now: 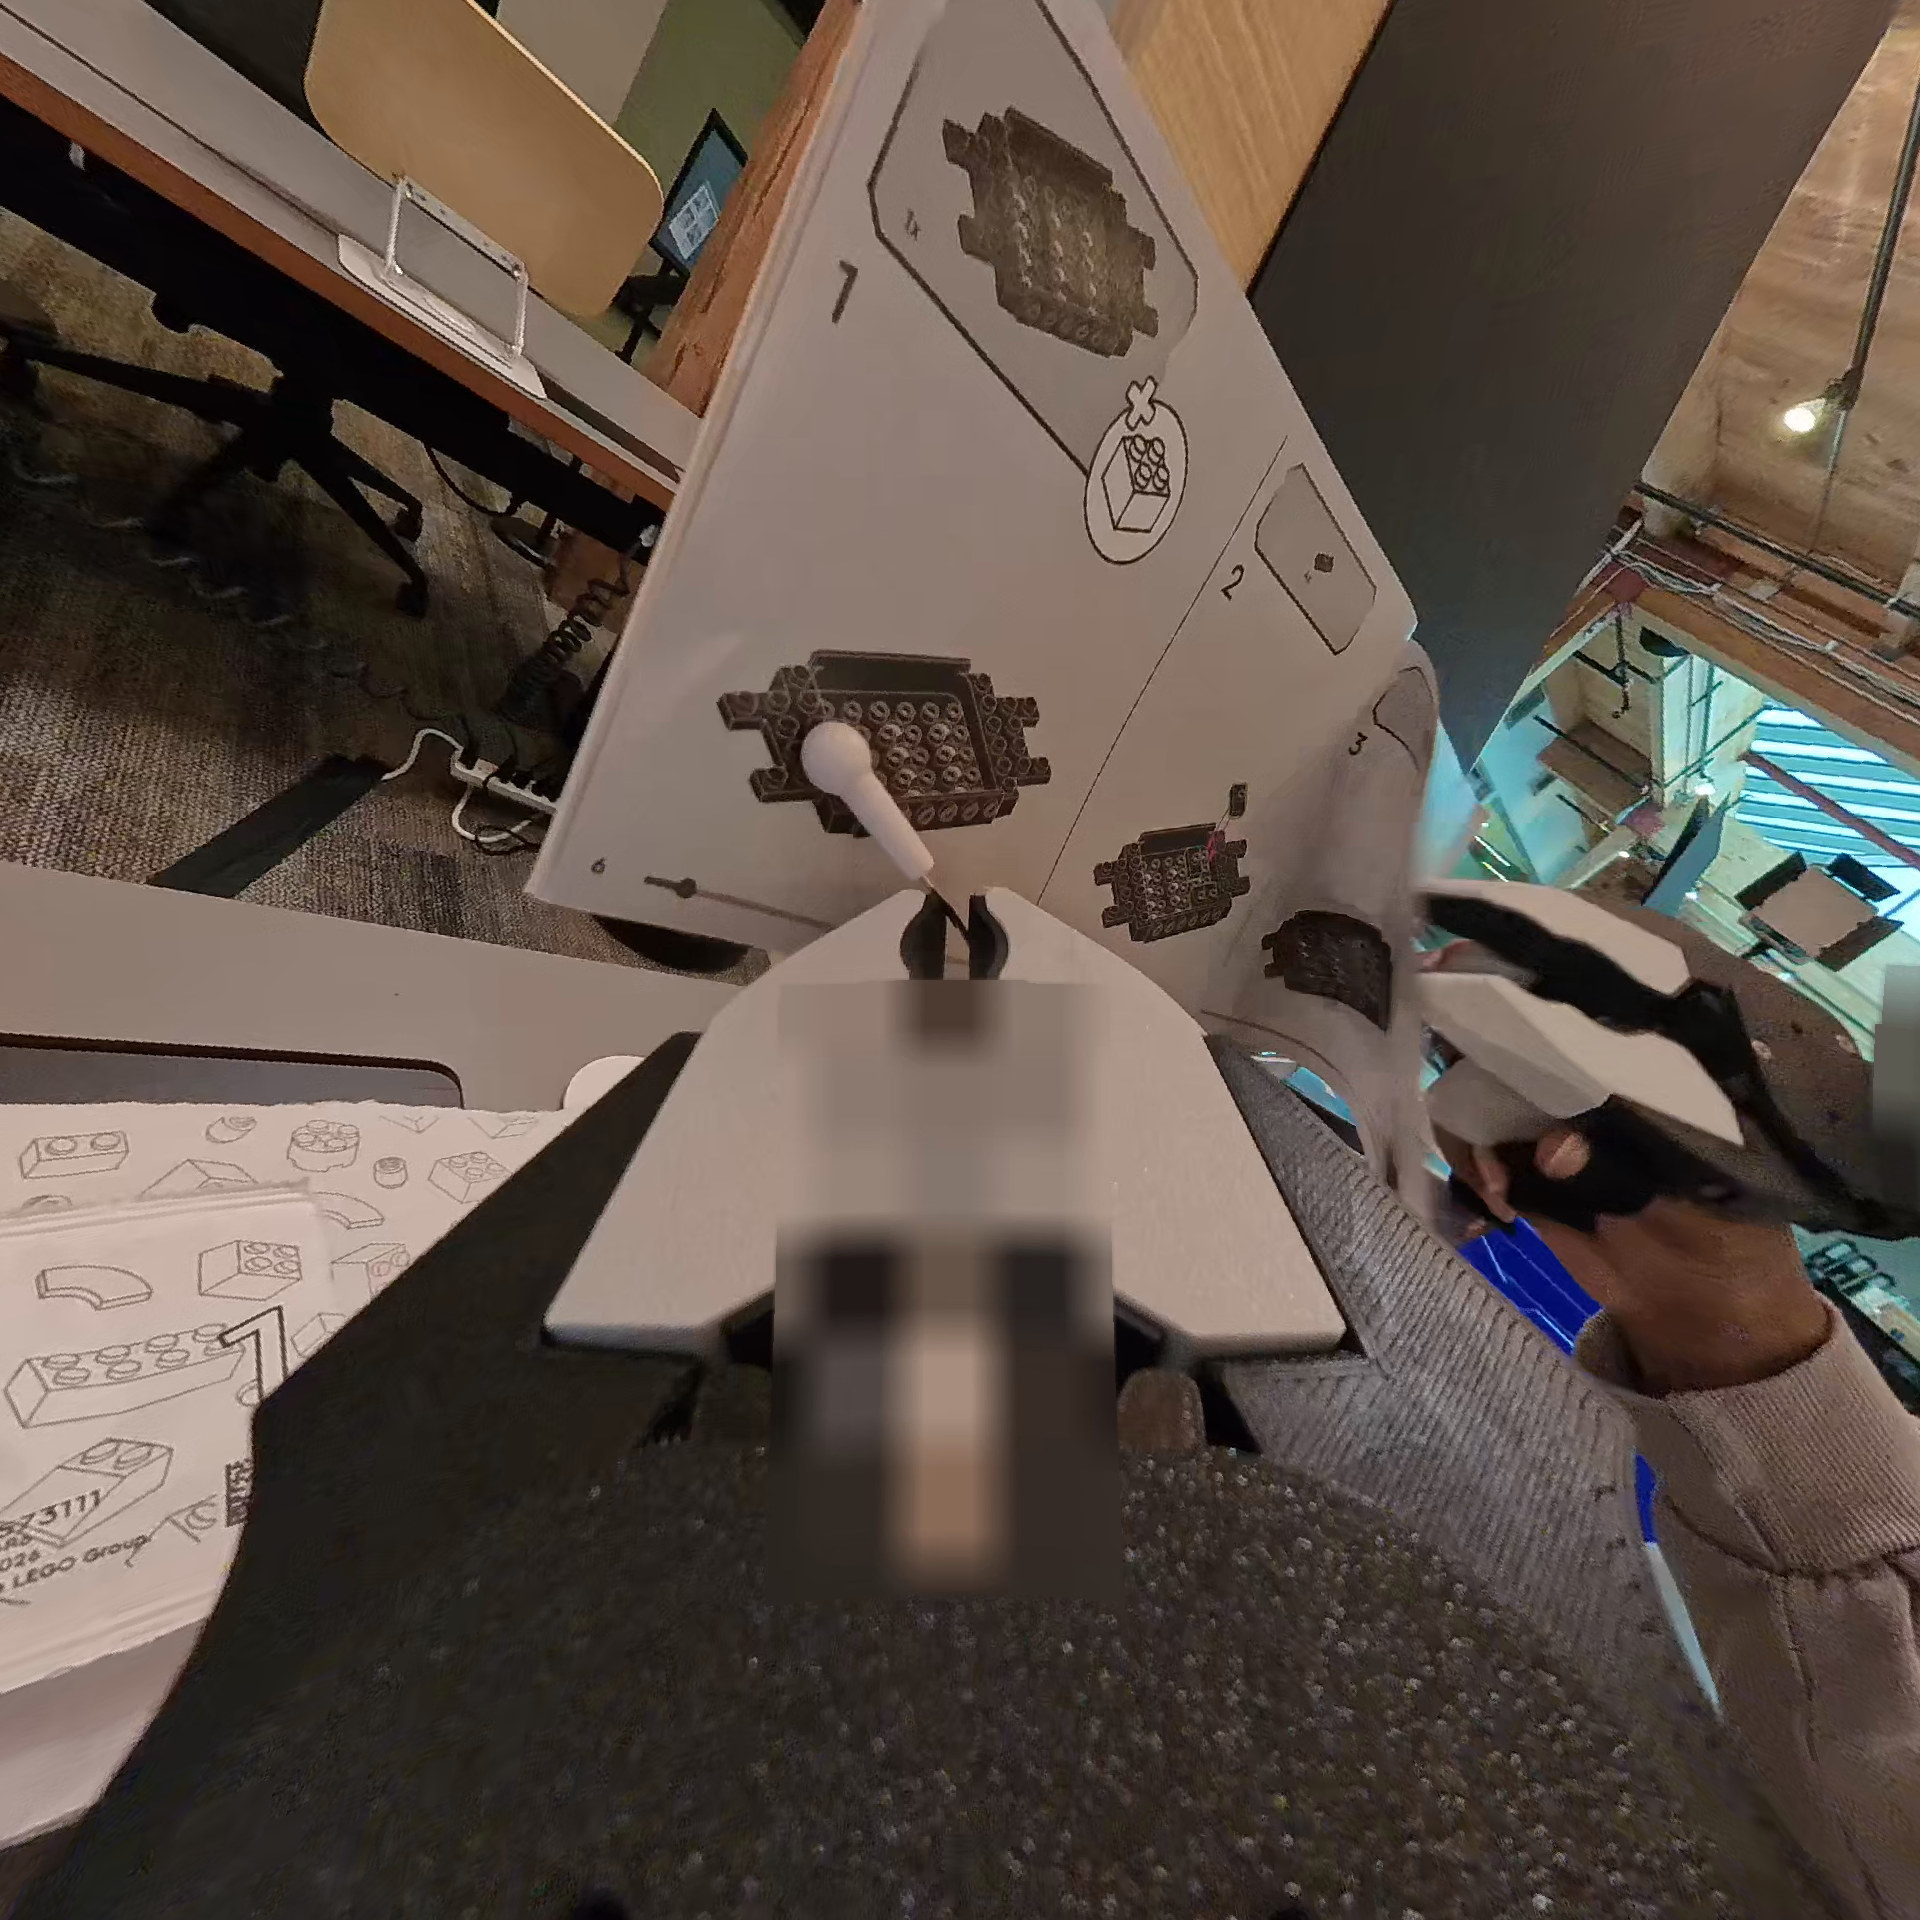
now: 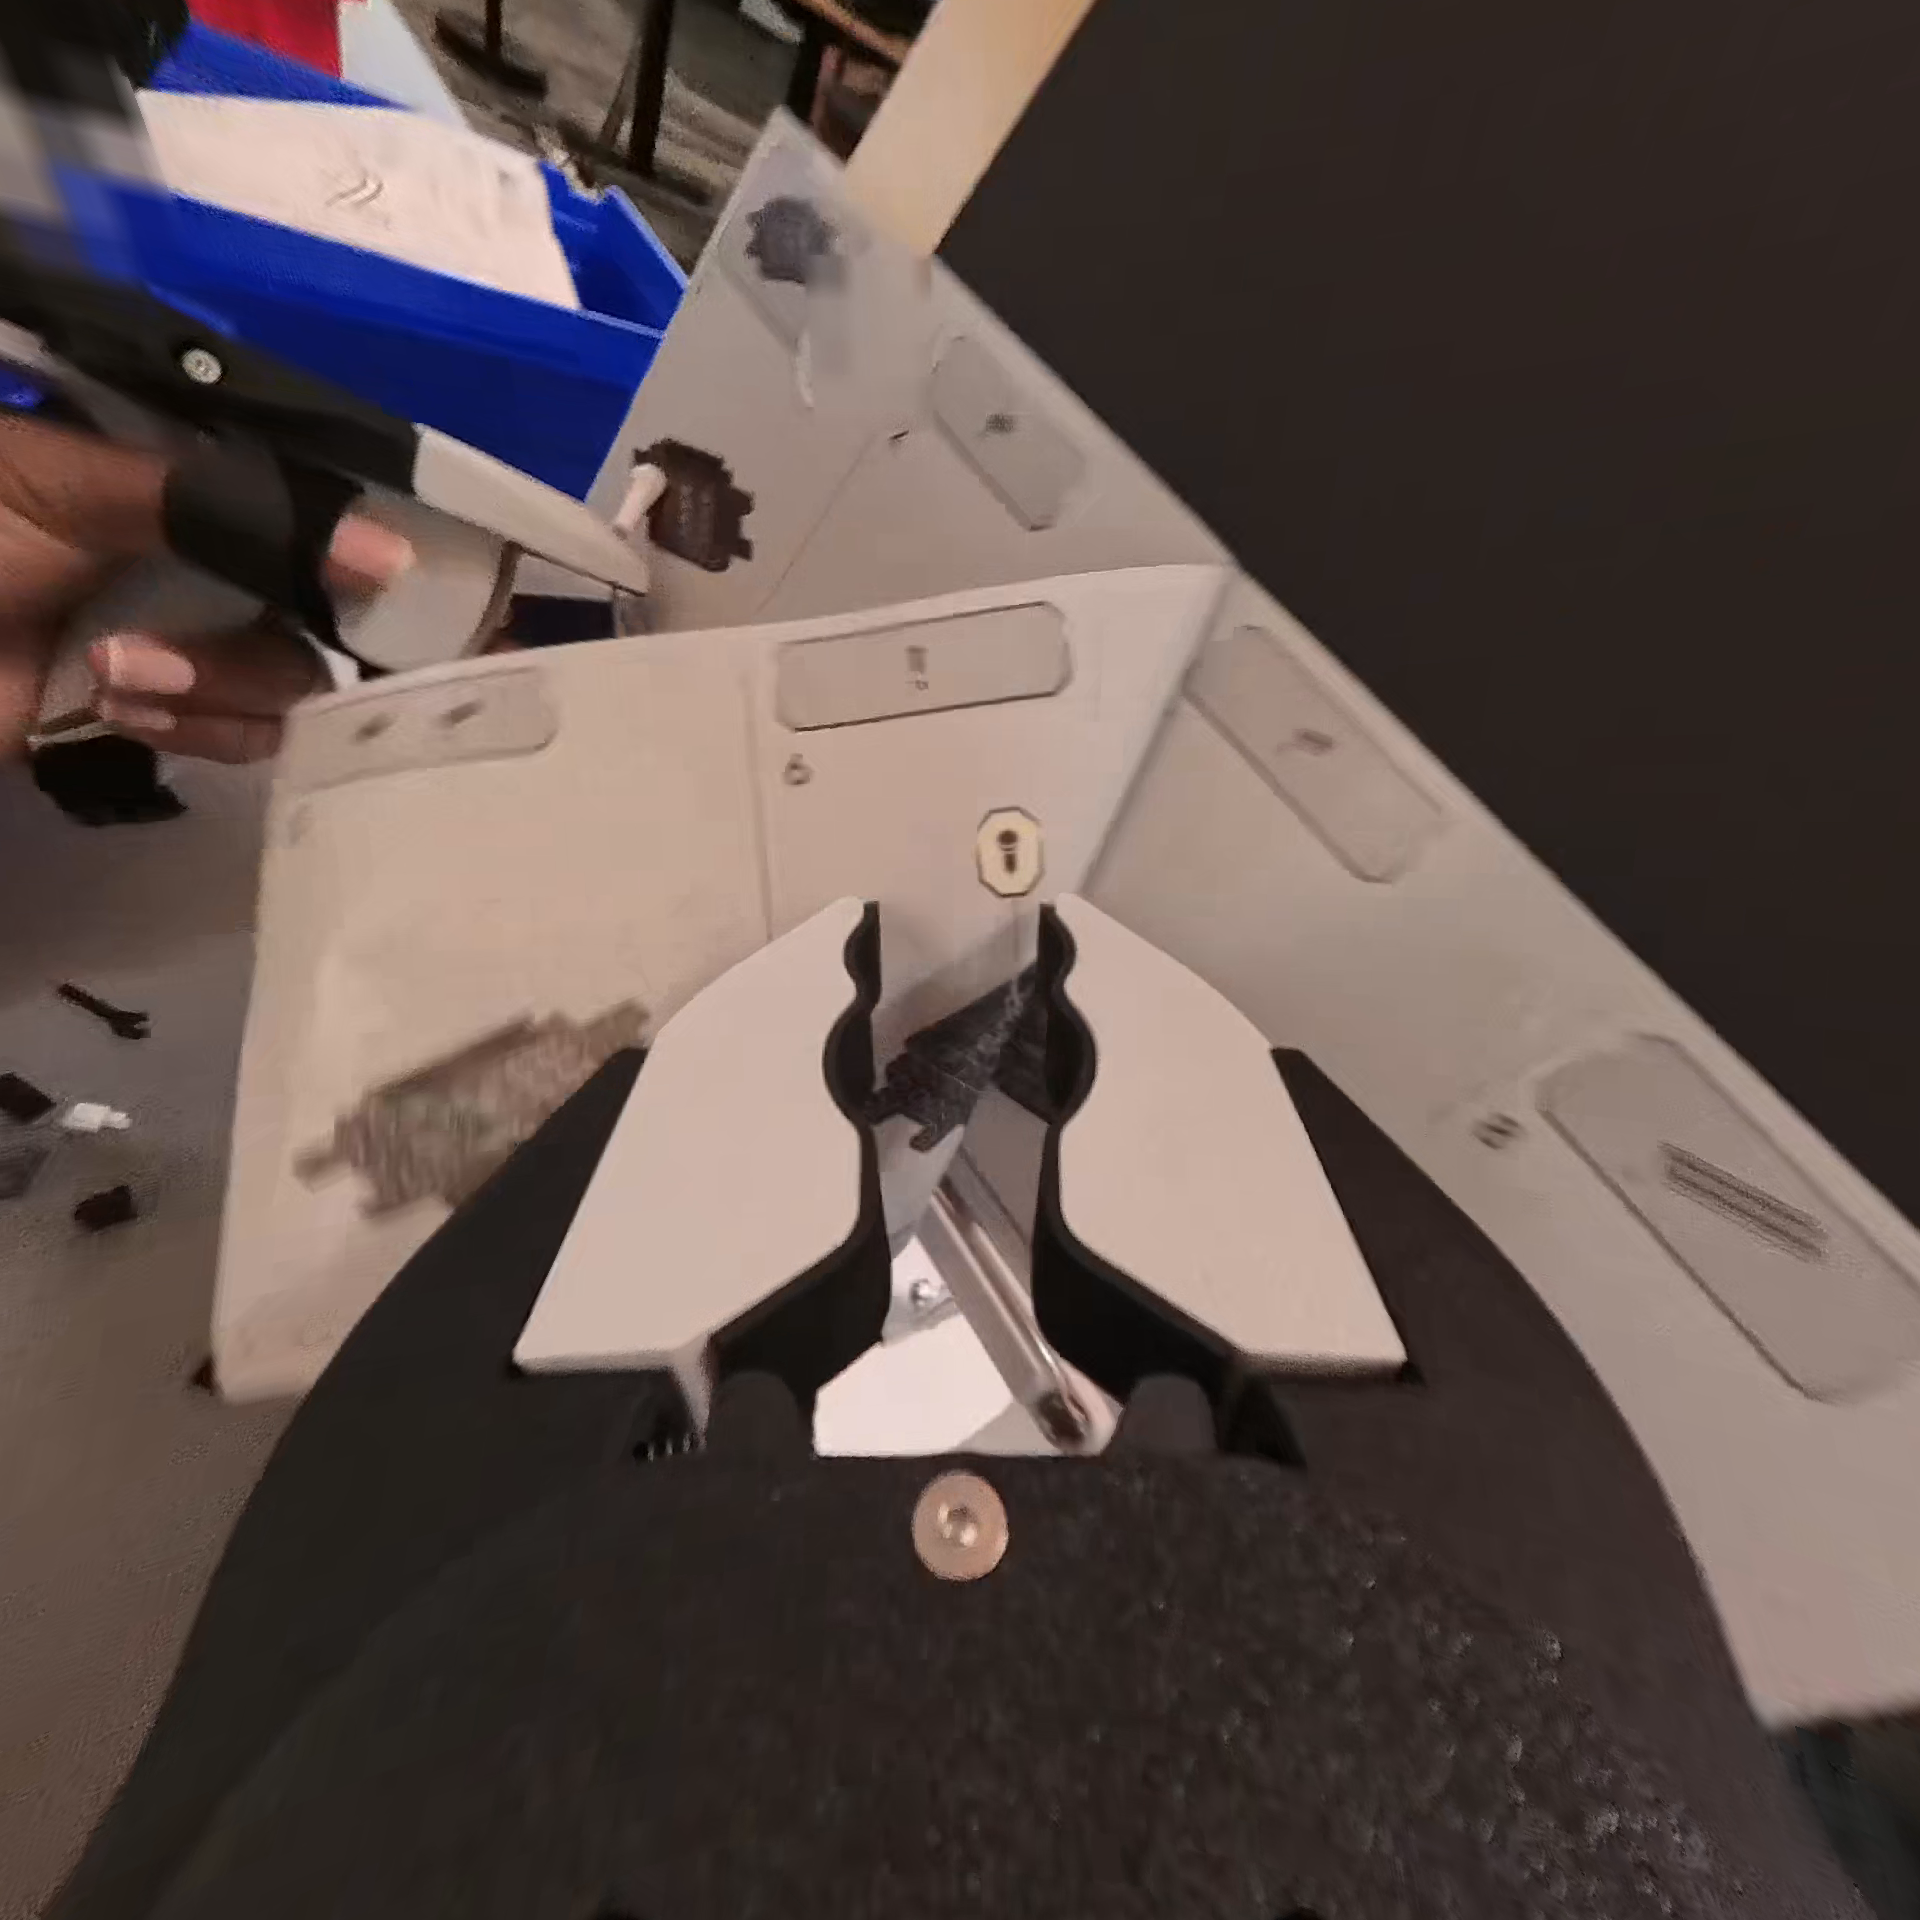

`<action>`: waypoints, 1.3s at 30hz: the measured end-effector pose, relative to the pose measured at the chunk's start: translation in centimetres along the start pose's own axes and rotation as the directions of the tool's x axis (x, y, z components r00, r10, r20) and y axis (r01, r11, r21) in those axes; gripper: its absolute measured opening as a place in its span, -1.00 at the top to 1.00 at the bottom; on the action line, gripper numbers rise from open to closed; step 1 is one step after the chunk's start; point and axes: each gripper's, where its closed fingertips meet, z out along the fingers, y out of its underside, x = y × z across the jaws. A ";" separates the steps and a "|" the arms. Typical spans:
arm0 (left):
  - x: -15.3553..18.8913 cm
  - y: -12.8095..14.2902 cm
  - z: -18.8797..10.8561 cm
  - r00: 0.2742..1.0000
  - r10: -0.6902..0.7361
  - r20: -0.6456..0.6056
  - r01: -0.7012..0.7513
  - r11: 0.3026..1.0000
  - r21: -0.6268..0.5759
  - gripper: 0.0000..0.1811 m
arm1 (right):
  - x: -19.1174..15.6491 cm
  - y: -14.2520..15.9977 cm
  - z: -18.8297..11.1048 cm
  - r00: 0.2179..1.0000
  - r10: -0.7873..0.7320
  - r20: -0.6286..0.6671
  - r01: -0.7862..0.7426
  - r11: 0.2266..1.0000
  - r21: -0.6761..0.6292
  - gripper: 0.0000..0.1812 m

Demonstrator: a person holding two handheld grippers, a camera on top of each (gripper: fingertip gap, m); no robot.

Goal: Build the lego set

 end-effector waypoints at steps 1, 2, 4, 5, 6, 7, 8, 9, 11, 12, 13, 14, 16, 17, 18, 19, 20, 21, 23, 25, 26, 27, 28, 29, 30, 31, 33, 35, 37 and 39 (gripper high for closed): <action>-0.1 0.0 0.0 1.000 0.001 0.005 -0.001 1.000 0.001 0.95 | -0.8 -0.1 0.7 1.000 -0.011 0.016 0.012 1.000 -0.009 0.69; -0.1 0.1 -0.1 1.000 0.001 0.010 -0.001 1.000 0.000 0.95 | -1.4 -0.2 1.3 0.999 -0.032 0.027 0.032 0.999 -0.015 0.70; -0.3 0.3 -0.3 1.000 -0.024 0.009 0.024 1.000 0.001 0.94 | -2.4 -0.7 2.5 0.997 -0.060 0.053 0.062 0.998 -0.031 0.73; -0.5 0.5 -0.4 0.999 -0.049 0.007 0.049 0.999 0.003 0.94 | -2.8 -0.8 3.0 0.996 -0.067 0.065 0.071 0.996 -0.048 0.73; -0.7 0.7 -0.6 0.997 -0.074 0.006 0.074 0.997 0.006 0.94 | -3.1 -1.0 3.5 0.994 -0.076 0.080 0.081 0.995 -0.064 0.73; -1.0 0.9 -0.7 0.995 -0.095 0.007 0.095 0.995 0.011 0.94 | -3.3 -1.2 3.8 0.992 -0.090 0.090 0.097 0.993 -0.071 0.73; -1.2 1.2 -0.8 0.993 -0.115 0.011 0.114 0.993 0.016 0.93 | -3.4 -1.5 4.1 0.989 -0.108 0.099 0.116 0.990 -0.075 0.73; -1.3 1.3 -0.9 0.991 -0.134 0.010 0.134 0.991 0.022 0.93 | -3.4 -1.8 4.1 0.988 -0.119 0.096 0.127 0.989 -0.075 0.72; -1.4 1.6 -1.0 0.987 -0.157 0.017 0.157 0.987 0.028 0.93 | -2.8 -3.0 3.4 0.992 -0.102 0.069 0.105 0.994 -0.032 0.72; -1.6 1.7 -0.9 0.986 -0.162 0.023 0.162 0.986 0.028 0.93 | -2.2 -3.4 2.8 0.996 -0.078 0.043 0.079 0.997 -0.016 0.72; -1.7 1.8 -0.9 0.985 -0.170 0.025 0.169 0.985 0.028 0.93 | -1.4 -3.4 2.1 0.998 -0.061 0.009 0.062 0.998 -0.008 0.72; -1.8 1.9 -0.9 0.984 -0.178 0.025 0.178 0.984 0.028 0.93 | -0.4 -3.2 1.4 0.998 -0.053 -0.034 0.052 0.999 -0.007 0.72; -1.9 2.0 -0.9 0.982 -0.186 0.020 0.185 0.982 0.027 0.92 | 1.7 -2.1 -0.3 0.995 -0.024 -0.097 0.024 1.000 -0.002 0.75; -1.9 2.0 -0.9 0.983 -0.182 0.020 0.181 0.983 0.026 0.92 | 2.6 -1.3 -1.0 0.993 0.015 -0.115 -0.015 1.000 0.000 0.77; -1.8 2.0 -0.9 0.984 -0.177 0.020 0.176 0.984 0.026 0.92 | 3.3 -0.4 -1.4 0.992 0.054 -0.116 -0.055 0.998 -0.007 0.79; -1.8 2.0 -0.9 0.984 -0.175 0.020 0.174 0.984 0.025 0.92 | 3.4 0.7 -1.5 0.993 0.068 -0.098 -0.072 0.997 -0.030 0.81; -1.8 2.0 -0.9 0.984 -0.177 0.018 0.176 0.984 0.025 0.92 | 3.1 1.6 -1.3 0.996 0.043 -0.084 -0.049 0.997 -0.064 0.83; -1.8 2.0 -0.9 0.984 -0.179 0.017 0.179 0.984 0.024 0.92 | 2.6 2.3 -0.9 0.998 -0.007 -0.069 0.000 0.995 -0.099 0.83; -1.9 2.0 -0.8 0.983 -0.180 0.017 0.180 0.983 0.027 0.92 | 0.5 2.8 0.2 0.995 -0.101 -0.014 0.098 0.986 -0.137 0.83; -1.9 2.0 -0.8 0.984 -0.179 0.017 0.179 0.983 0.030 0.92 | -0.9 2.0 1.4 0.986 -0.169 0.003 0.168 0.977 -0.133 0.84; -1.9 2.1 -0.9 0.983 -0.182 0.016 0.181 0.983 0.033 0.92 | -1.4 1.5 2.0 0.982 -0.187 0.007 0.186 0.973 -0.133 0.84; -1.9 2.1 -0.9 0.982 -0.186 0.015 0.186 0.982 0.034 0.92 | -1.7 1.2 2.5 0.977 -0.212 0.004 0.210 0.967 -0.145 0.84; -1.9 2.2 -0.9 0.981 -0.195 0.012 0.194 0.980 0.036 0.92 | -1.7 0.9 3.1 0.969 -0.248 -0.010 0.243 0.956 -0.164 0.84; -1.9 2.2 -0.9 0.979 -0.203 0.008 0.203 0.979 0.037 0.92 | -1.7 0.6 3.7 0.961 -0.277 -0.023 0.268 0.946 -0.184 0.84; -1.9 2.2 -0.9 0.978 -0.207 0.006 0.206 0.978 0.038 0.92 | -1.8 0.5 4.2 0.956 -0.293 -0.028 0.281 0.937 -0.208 0.85; -1.9 2.2 -0.9 0.979 -0.205 0.006 0.204 0.978 0.041 0.92 | -1.8 0.4 4.7 0.951 -0.308 -0.033 0.293 0.929 -0.227 0.87; -1.9 2.2 -1.0 0.978 -0.209 0.002 0.209 0.977 0.051 0.92 | -1.5 0.1 5.4 0.935 -0.351 -0.054 0.327 0.910 -0.254 0.93; -1.9 2.2 -1.0 0.968 -0.252 -0.011 0.252 0.965 0.068 0.93 | -1.4 -0.2 5.9 0.930 -0.360 -0.070 0.329 0.904 -0.274 0.97; -2.0 2.5 -1.0 0.949 -0.313 -0.028 0.315 0.945 0.090 0.93 | -1.4 -0.4 6.2 0.941 -0.329 -0.081 0.293 0.910 -0.292 0.98; -2.1 2.9 -1.1 0.925 -0.376 -0.060 0.381 0.917 0.117 0.93 | -1.5 -0.6 6.5 0.949 -0.302 -0.095 0.261 0.917 -0.302 0.97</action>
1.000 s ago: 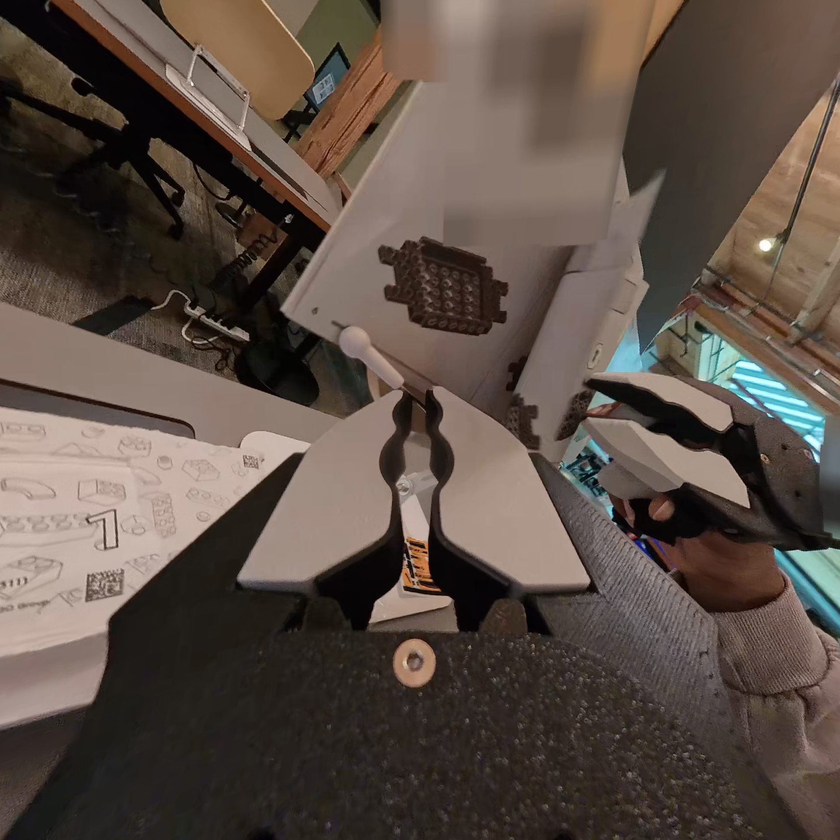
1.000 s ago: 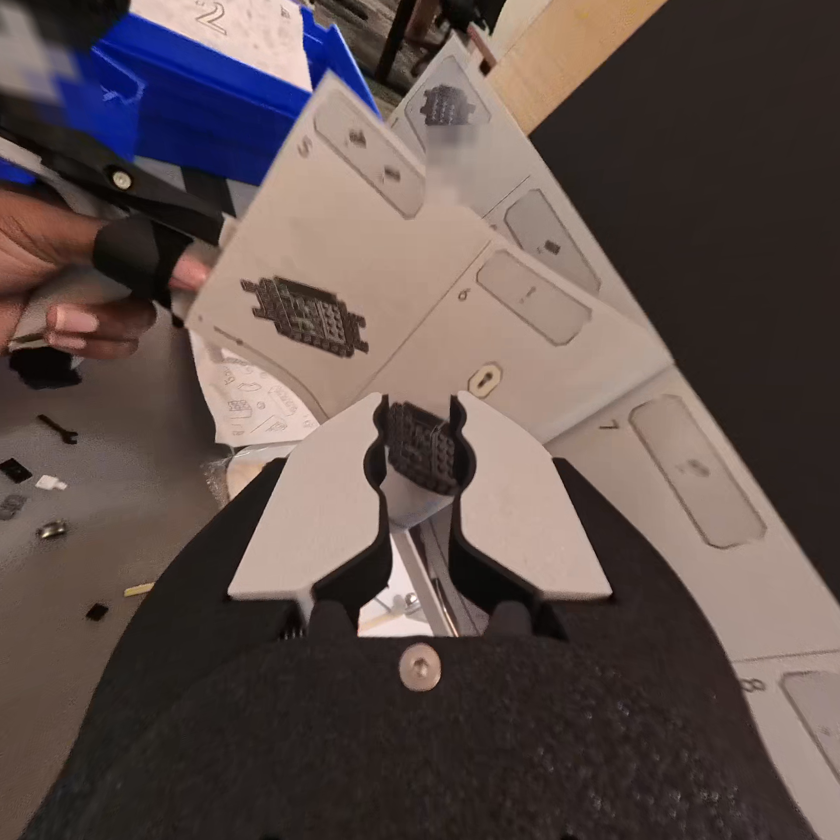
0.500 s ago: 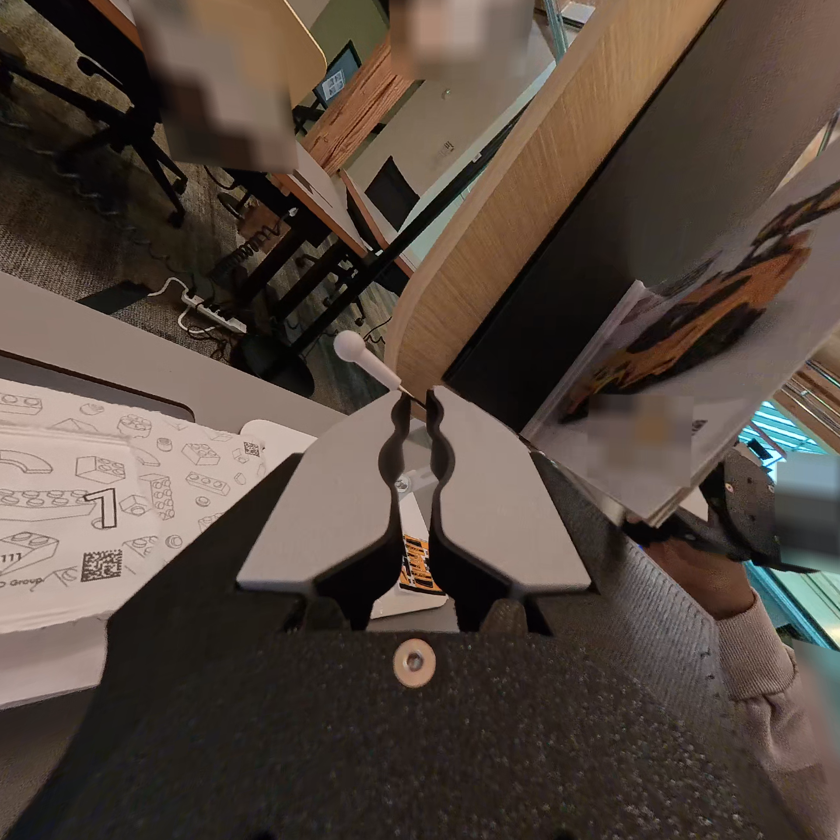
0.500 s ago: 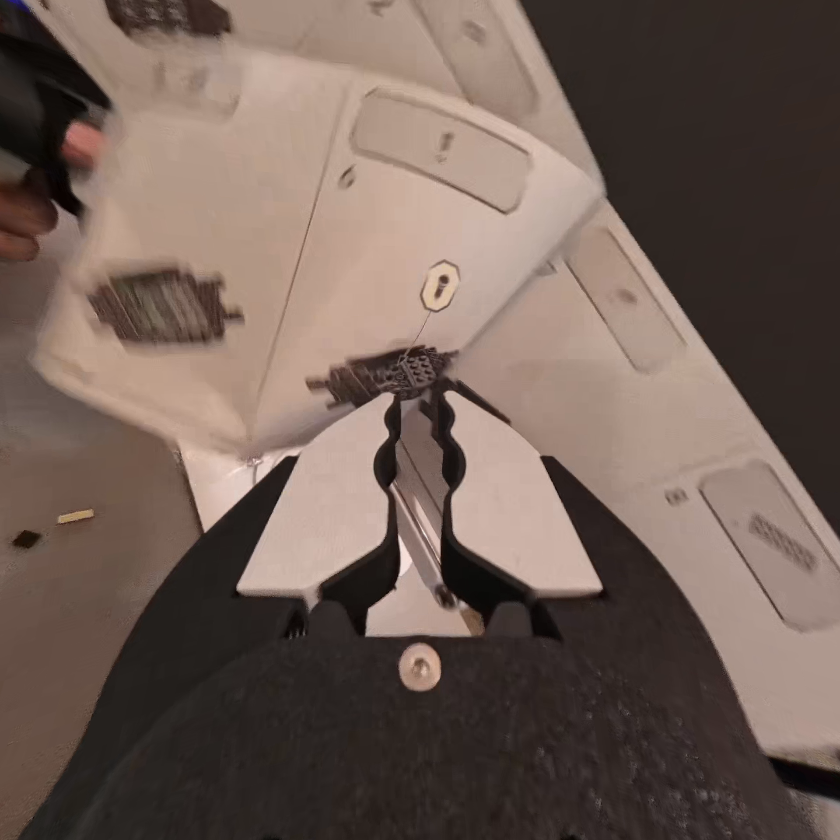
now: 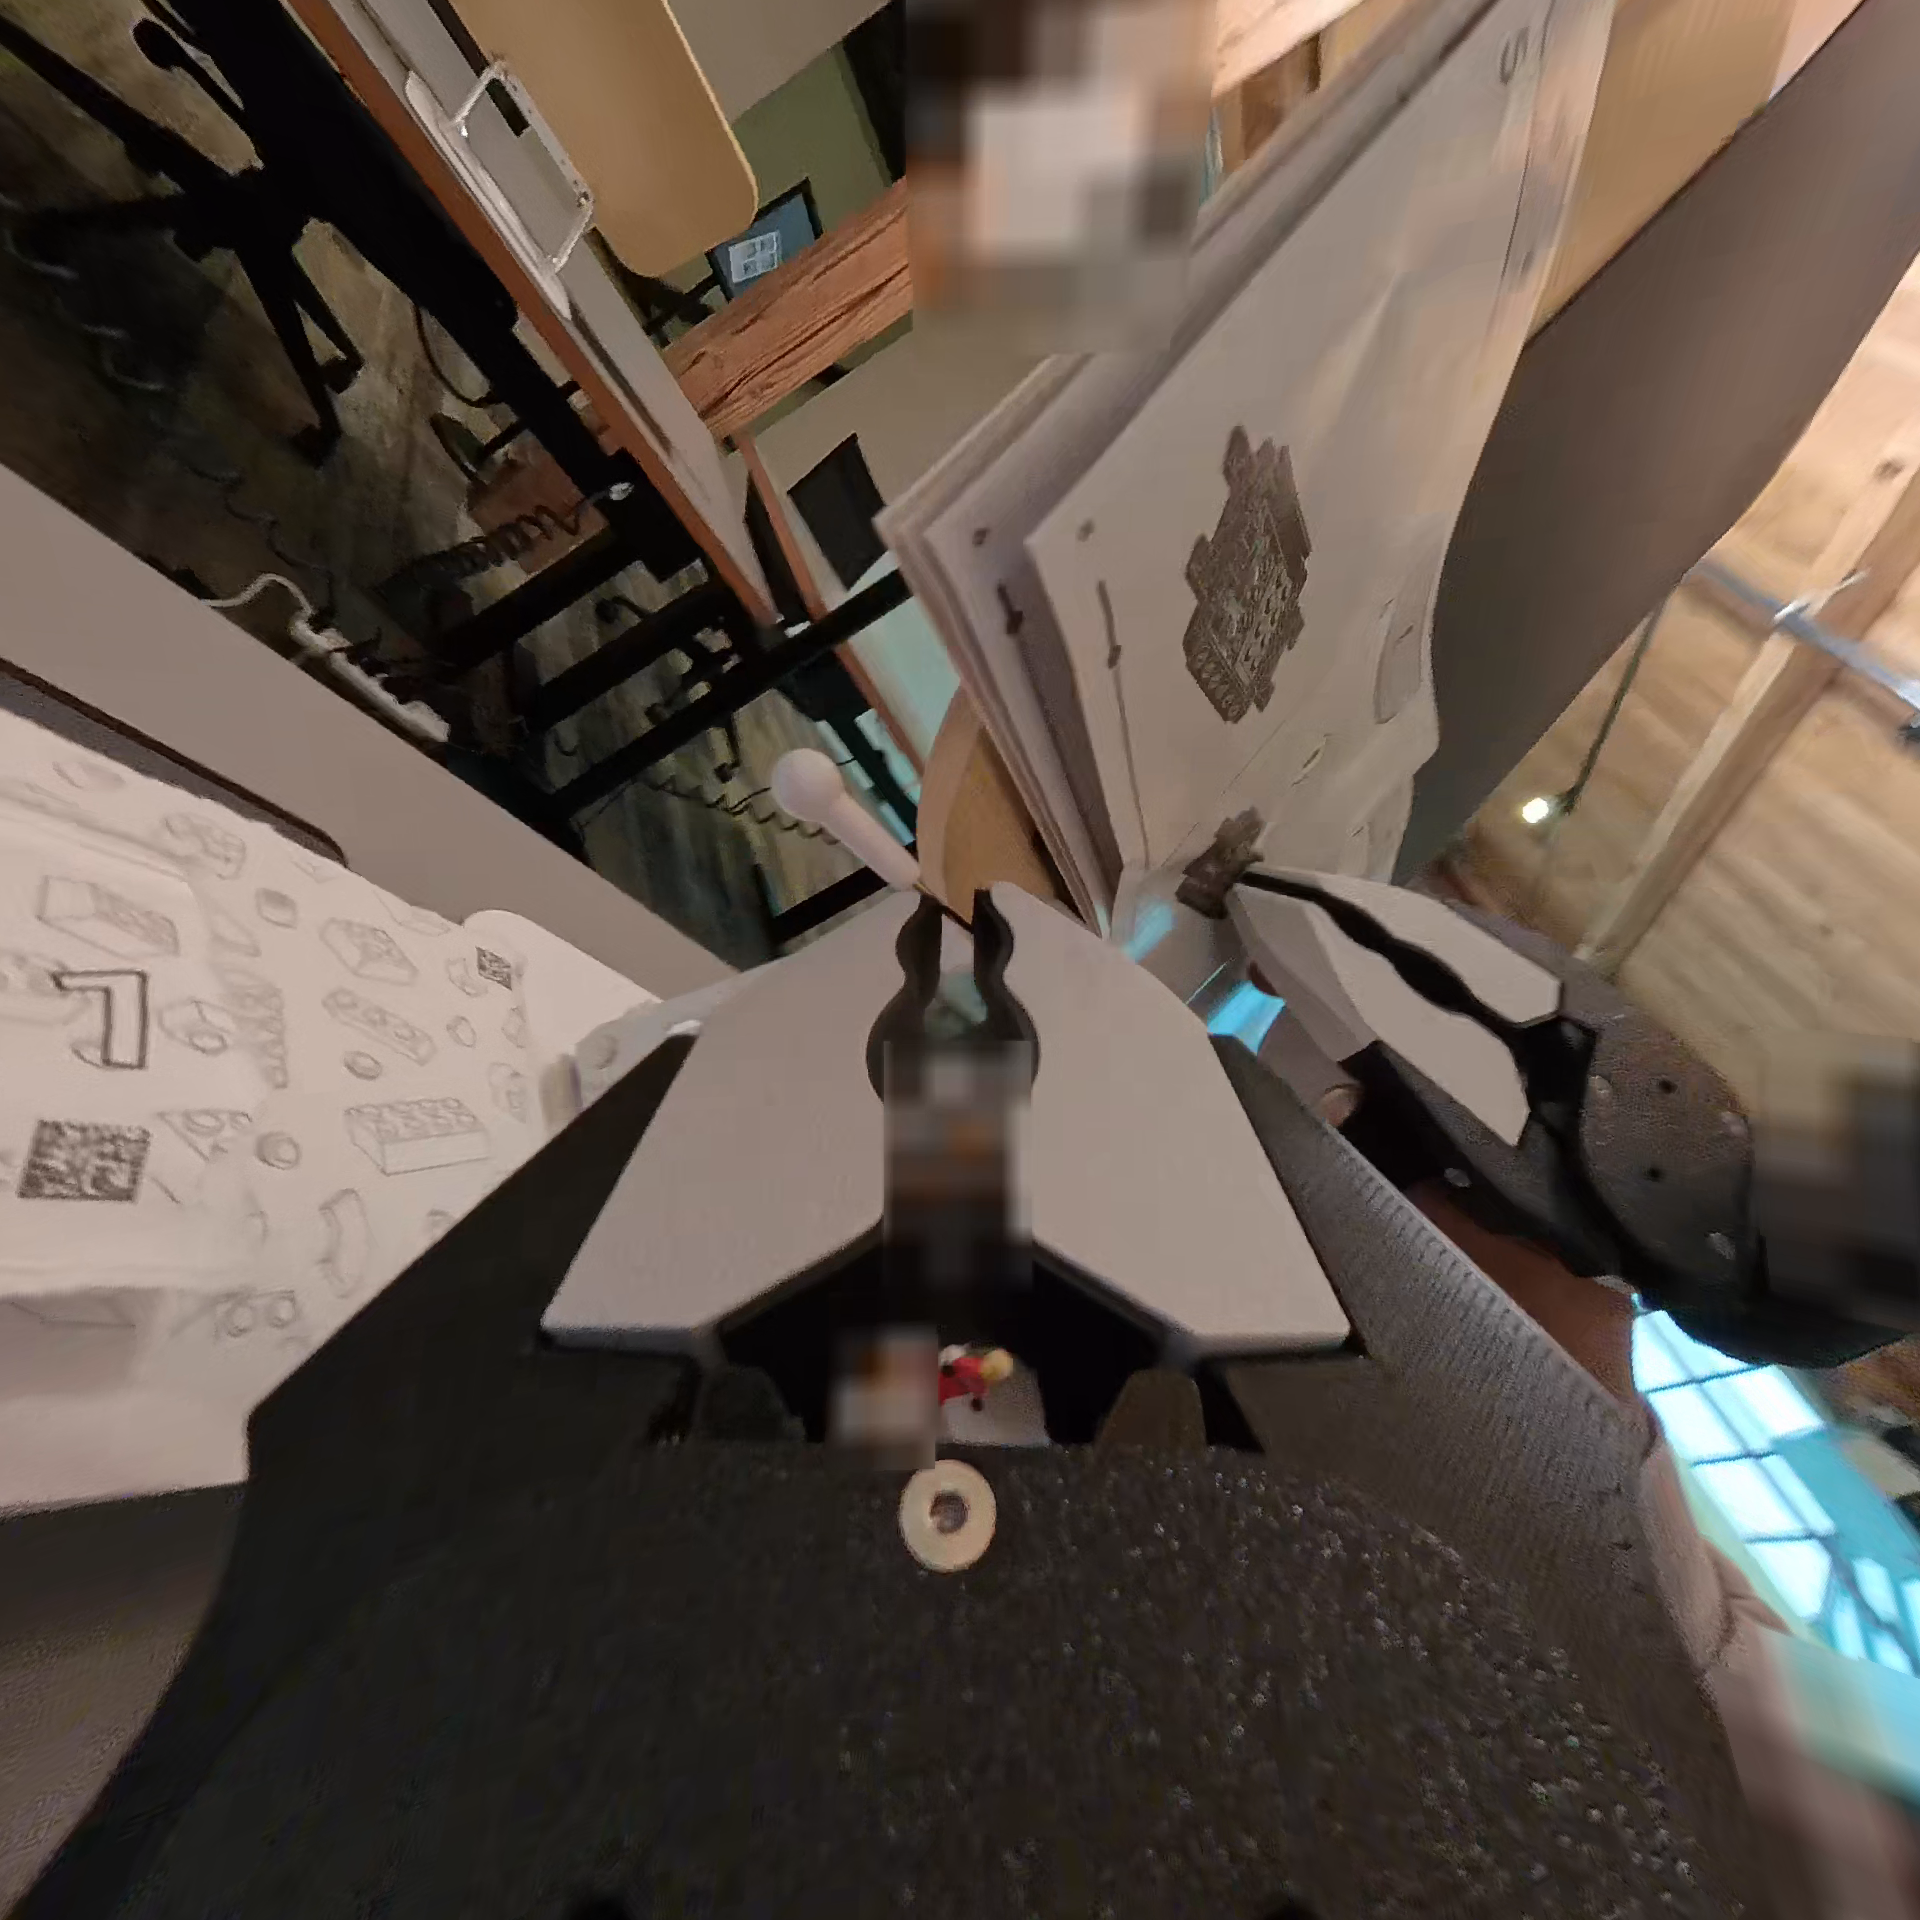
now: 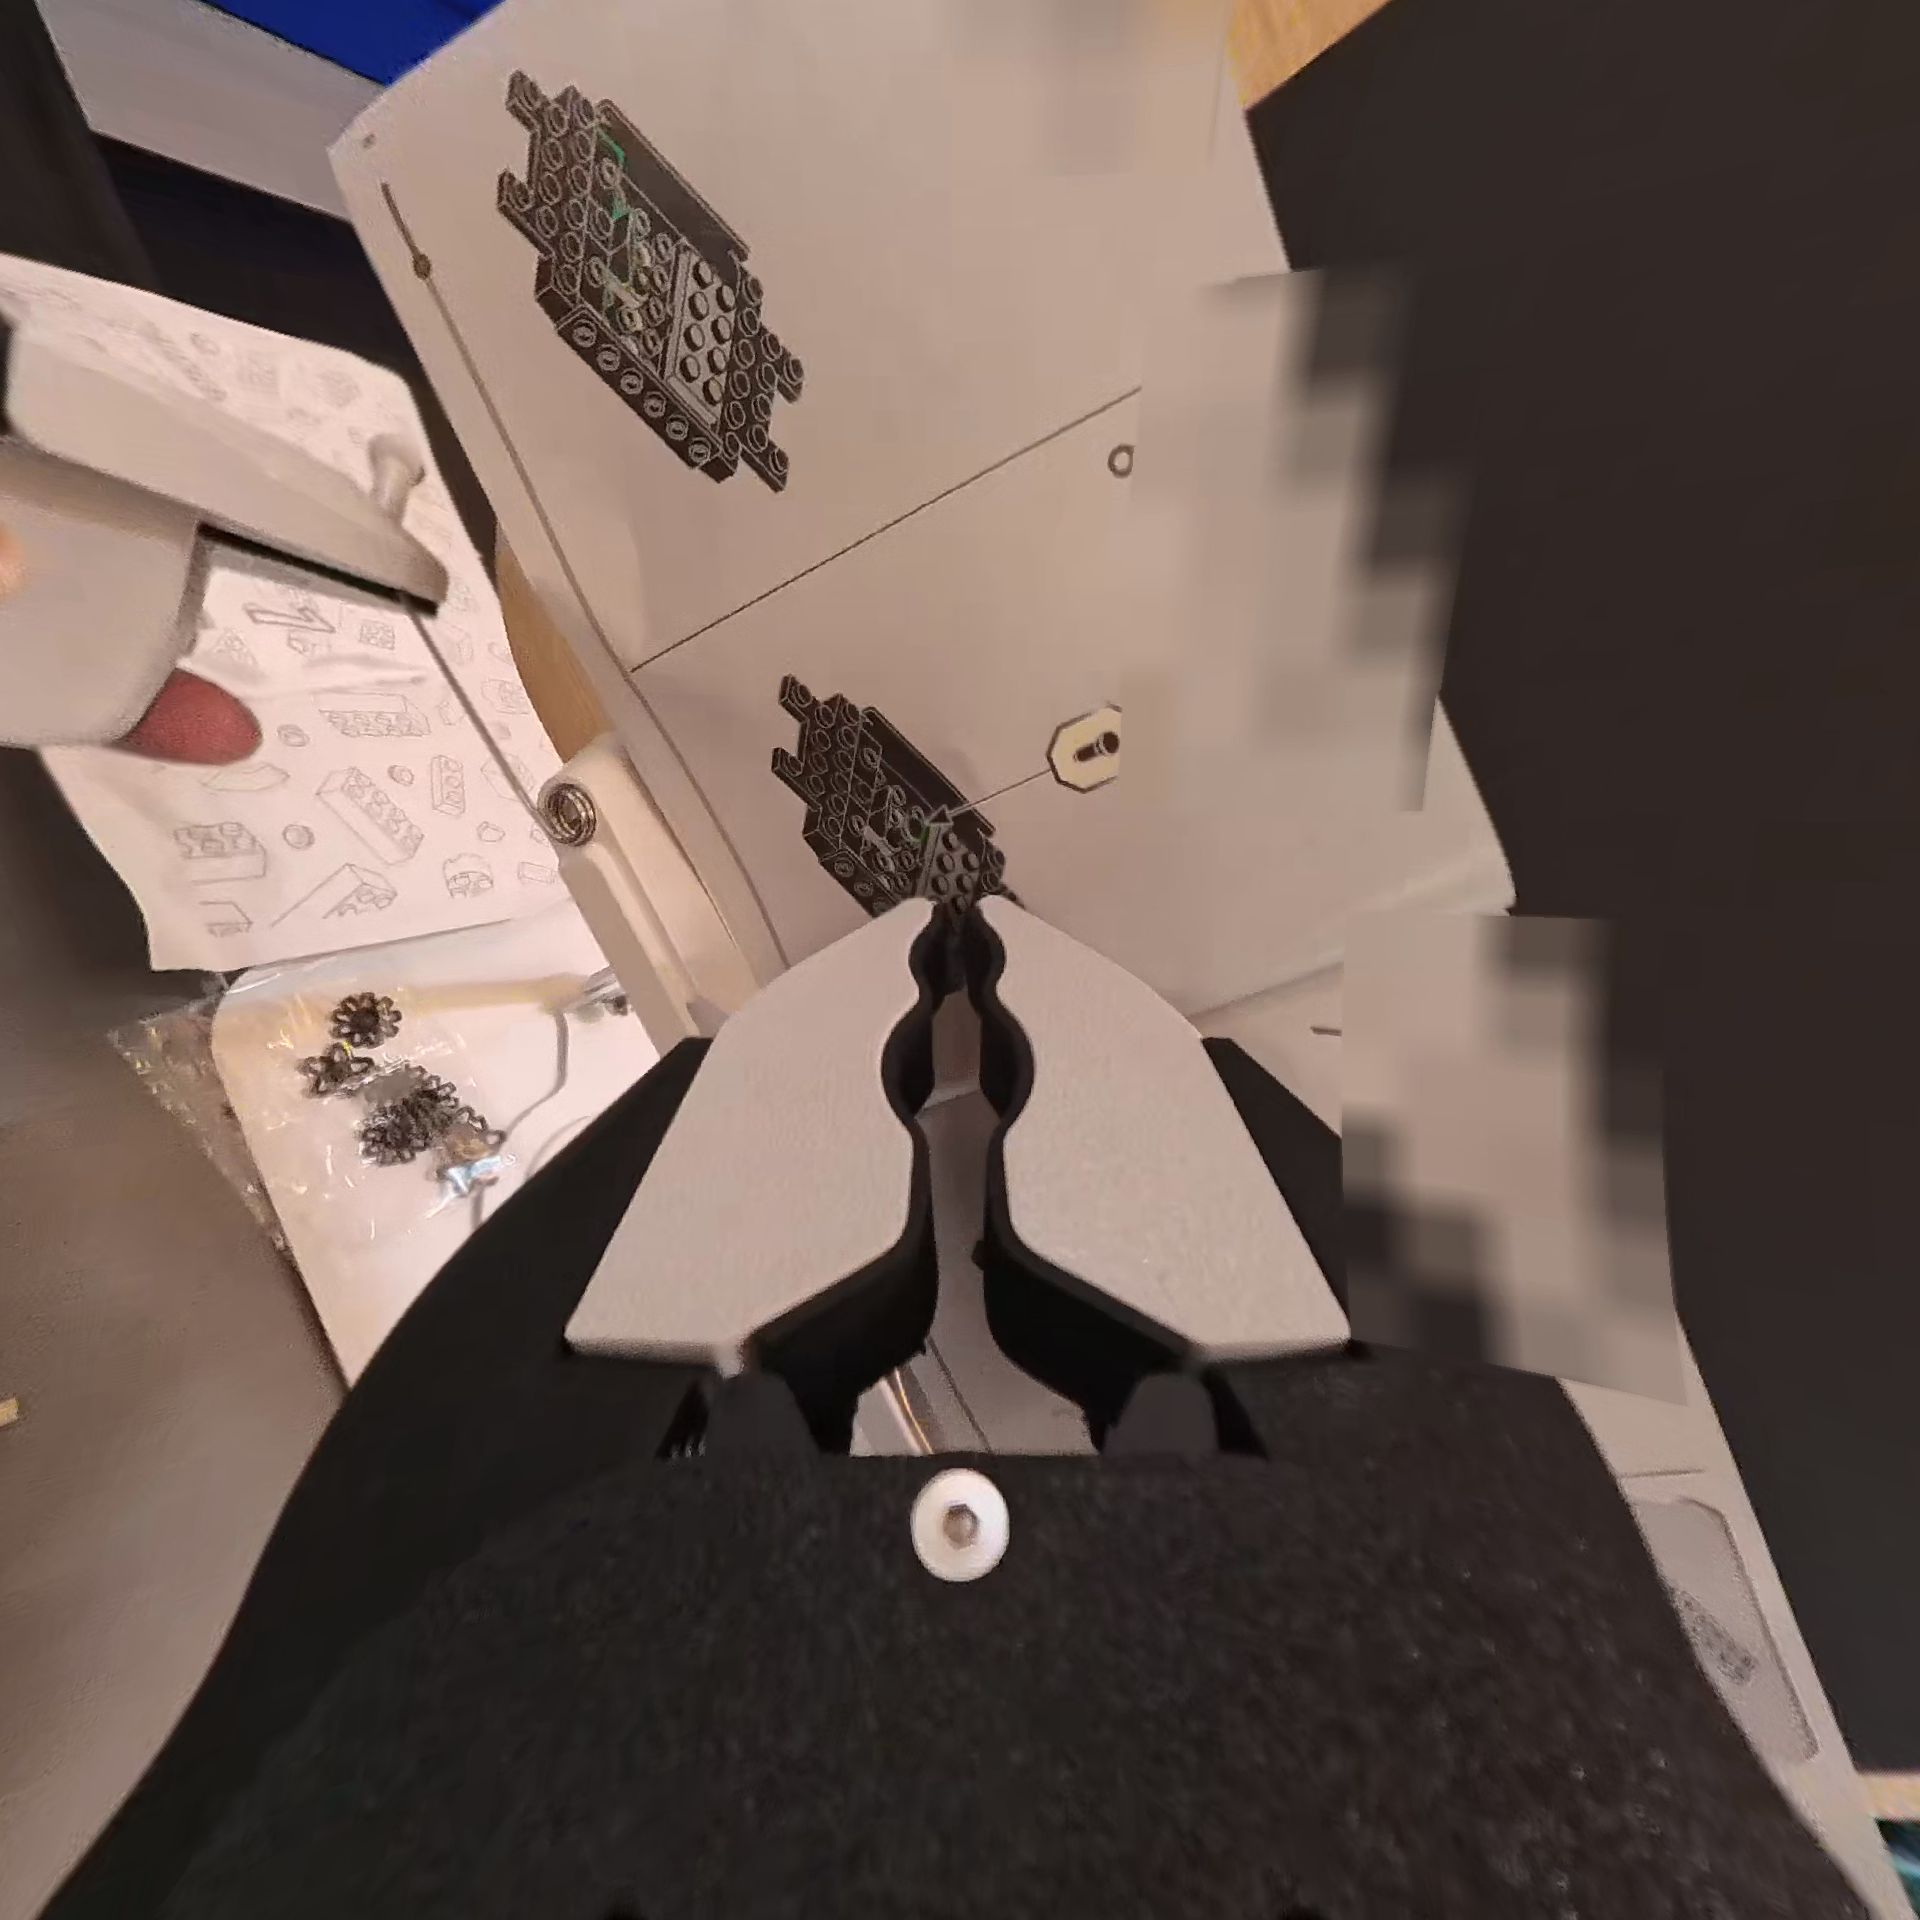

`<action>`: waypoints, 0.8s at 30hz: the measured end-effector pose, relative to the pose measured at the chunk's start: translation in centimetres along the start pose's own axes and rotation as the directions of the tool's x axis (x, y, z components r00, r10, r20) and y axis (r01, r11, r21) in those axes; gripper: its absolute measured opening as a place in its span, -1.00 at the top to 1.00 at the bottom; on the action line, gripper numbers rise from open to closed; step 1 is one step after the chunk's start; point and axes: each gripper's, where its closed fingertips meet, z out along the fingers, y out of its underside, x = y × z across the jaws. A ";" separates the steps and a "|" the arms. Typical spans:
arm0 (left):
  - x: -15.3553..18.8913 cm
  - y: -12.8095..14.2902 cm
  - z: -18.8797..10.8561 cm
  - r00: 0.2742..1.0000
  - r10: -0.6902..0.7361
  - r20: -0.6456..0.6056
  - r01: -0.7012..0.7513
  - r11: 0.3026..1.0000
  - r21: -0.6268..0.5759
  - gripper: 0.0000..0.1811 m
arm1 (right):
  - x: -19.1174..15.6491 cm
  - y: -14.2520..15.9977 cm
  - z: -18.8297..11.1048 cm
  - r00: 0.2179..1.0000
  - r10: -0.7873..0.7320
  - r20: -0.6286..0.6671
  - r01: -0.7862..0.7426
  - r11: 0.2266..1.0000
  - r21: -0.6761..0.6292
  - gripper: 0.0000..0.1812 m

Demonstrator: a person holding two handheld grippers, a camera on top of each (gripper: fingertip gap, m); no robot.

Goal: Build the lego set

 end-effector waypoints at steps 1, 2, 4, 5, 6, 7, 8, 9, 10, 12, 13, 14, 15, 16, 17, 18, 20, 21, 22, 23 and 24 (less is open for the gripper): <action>0.2 -0.1 -0.1 0.999 -0.025 -0.027 0.026 0.999 0.026 0.93 | 0.0 0.0 0.1 1.000 0.001 -0.004 -0.001 1.000 -0.012 0.97; 0.2 0.0 -0.2 0.999 -0.026 -0.034 0.028 0.999 0.040 0.94 | 0.0 -0.1 0.1 1.000 -0.004 -0.008 0.004 1.000 -0.020 0.97; 0.8 -0.2 -0.4 0.998 0.050 -0.031 -0.048 0.997 0.063 0.94 | -0.2 -0.2 0.2 1.000 -0.004 -0.004 0.003 1.000 -0.015 0.97; 1.4 -0.5 -0.5 0.995 0.095 -0.035 -0.093 0.993 0.072 0.95 | -0.2 -0.2 0.2 1.000 -0.007 -0.006 0.007 1.000 -0.013 0.97; 2.1 -0.7 -0.5 0.990 0.137 -0.040 -0.134 0.988 0.074 0.96 | -0.1 -0.2 0.3 1.000 -0.008 -0.005 0.008 1.000 -0.010 0.97; 2.6 -0.9 -0.4 0.983 0.182 -0.035 -0.179 0.981 0.069 0.96 | -0.2 -0.3 0.3 1.000 -0.004 0.003 0.004 1.000 -0.003 0.97; 3.1 -1.0 -0.3 0.973 0.231 -0.025 -0.229 0.971 0.063 0.97 | -0.3 -0.4 0.4 1.000 -0.002 0.011 0.002 1.000 0.004 0.97; 3.6 -1.1 -0.2 0.961 0.277 -0.013 -0.276 0.959 0.058 0.97 | -0.3 -0.4 0.4 1.000 -0.002 0.011 0.002 1.000 0.005 0.97; 3.9 -1.1 -0.1 0.949 0.314 -0.002 -0.314 0.948 0.052 0.97 | -0.3 -0.5 0.5 1.000 -0.003 0.012 0.003 1.000 0.005 0.97; 4.3 -1.1 0.1 0.927 0.374 0.017 -0.374 0.926 0.044 0.97 | -0.4 -0.6 0.5 1.000 -0.001 0.011 0.001 1.000 0.002 0.97; 4.5 -1.1 0.2 0.917 0.399 0.024 -0.399 0.916 0.041 0.97 | -0.5 -0.7 0.6 1.000 -0.006 0.012 0.006 1.000 0.001 0.96; 4.6 -1.2 0.3 0.906 0.421 0.033 -0.422 0.906 0.038 0.97 | -0.5 -0.7 0.6 1.000 -0.007 0.010 0.007 1.000 -0.001 0.96; 4.6 -1.2 0.3 0.906 0.421 0.039 -0.422 0.906 0.039 0.97 | -0.6 -0.9 0.7 1.000 -0.005 0.013 0.005 1.000 0.003 0.95; 4.4 -1.2 0.3 0.923 0.383 0.036 -0.385 0.922 0.044 0.97 | -0.7 -1.0 0.7 1.000 -0.002 0.017 0.001 1.000 0.008 0.95; 4.0 -1.2 0.2 0.946 0.324 0.028 -0.325 0.944 0.053 0.97 | -0.8 -1.2 0.8 1.000 -0.003 0.020 0.003 1.000 0.011 0.96; 3.4 -1.2 0.1 0.964 0.266 0.023 -0.267 0.961 0.065 0.97 | -0.9 -1.4 0.9 1.000 -0.014 0.022 0.014 1.000 0.016 0.96; 2.5 -0.9 -0.3 0.982 0.190 0.005 -0.190 0.977 0.093 0.96 | -1.3 -1.9 1.2 0.999 -0.040 0.024 0.040 0.999 0.015 0.95; 2.3 -0.8 -0.5 0.986 0.166 -0.018 -0.163 0.980 0.114 0.96 | -1.5 -2.3 1.3 0.998 -0.054 0.028 0.054 0.998 0.013 0.94; 2.1 -0.6 -0.6 0.989 0.143 -0.028 -0.138 0.982 0.130 0.96 | -1.6 -2.5 1.4 0.997 -0.066 0.028 0.065 0.998 0.003 0.93; 1.9 -0.5 -0.7 0.992 0.120 -0.038 -0.114 0.983 0.141 0.96 | -1.8 -2.7 1.5 0.996 -0.081 0.026 0.081 0.997 -0.008 0.93; 1.8 -0.4 -0.8 0.993 0.105 -0.051 -0.096 0.984 0.152 0.96 | -2.0 -2.9 1.7 0.995 -0.096 0.024 0.096 0.995 -0.021 0.91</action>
